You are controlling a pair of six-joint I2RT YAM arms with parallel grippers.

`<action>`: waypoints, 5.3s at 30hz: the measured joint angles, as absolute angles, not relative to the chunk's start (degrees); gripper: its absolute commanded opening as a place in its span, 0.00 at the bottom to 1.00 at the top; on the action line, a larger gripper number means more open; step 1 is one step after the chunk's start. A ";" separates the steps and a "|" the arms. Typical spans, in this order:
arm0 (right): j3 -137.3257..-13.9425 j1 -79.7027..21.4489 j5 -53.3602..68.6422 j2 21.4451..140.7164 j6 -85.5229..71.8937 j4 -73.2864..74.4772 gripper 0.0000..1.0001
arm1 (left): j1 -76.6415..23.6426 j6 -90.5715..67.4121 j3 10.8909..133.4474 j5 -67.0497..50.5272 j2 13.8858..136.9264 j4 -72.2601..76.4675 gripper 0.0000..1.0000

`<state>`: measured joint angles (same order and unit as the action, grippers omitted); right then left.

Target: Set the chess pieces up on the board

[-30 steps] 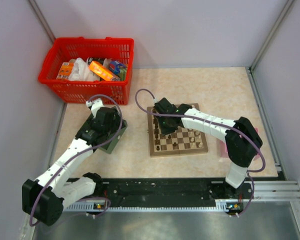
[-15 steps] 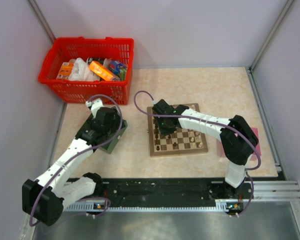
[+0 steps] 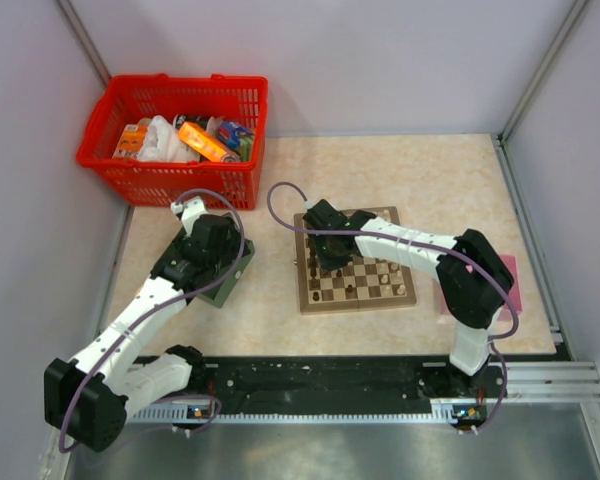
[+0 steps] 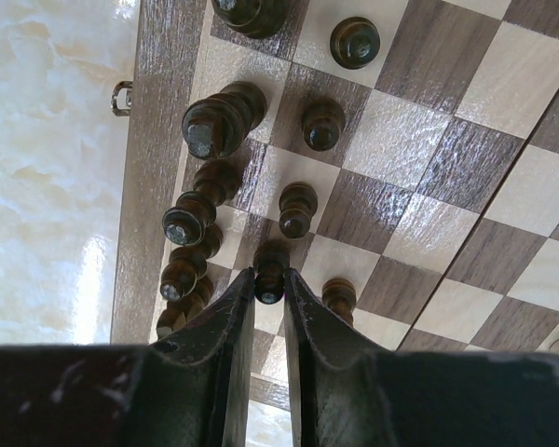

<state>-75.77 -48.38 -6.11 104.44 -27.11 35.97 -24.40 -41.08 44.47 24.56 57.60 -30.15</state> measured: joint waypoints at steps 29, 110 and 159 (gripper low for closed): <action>-75.75 -48.38 -6.15 104.71 -26.98 36.12 0.29 | -24.40 -41.12 44.45 24.49 57.63 -30.15 0.99; -68.75 -44.16 -6.68 96.88 -29.56 35.88 0.41 | -24.40 -47.48 40.16 25.34 48.47 -39.55 0.98; -69.41 -50.41 -6.61 95.98 -29.63 36.62 0.09 | -24.40 -47.88 39.53 25.36 47.72 -39.53 0.97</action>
<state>-69.41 -50.41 -6.61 95.98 -29.63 36.62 -24.40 -47.88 39.53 25.36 47.72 -39.53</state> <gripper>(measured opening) 0.123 0.975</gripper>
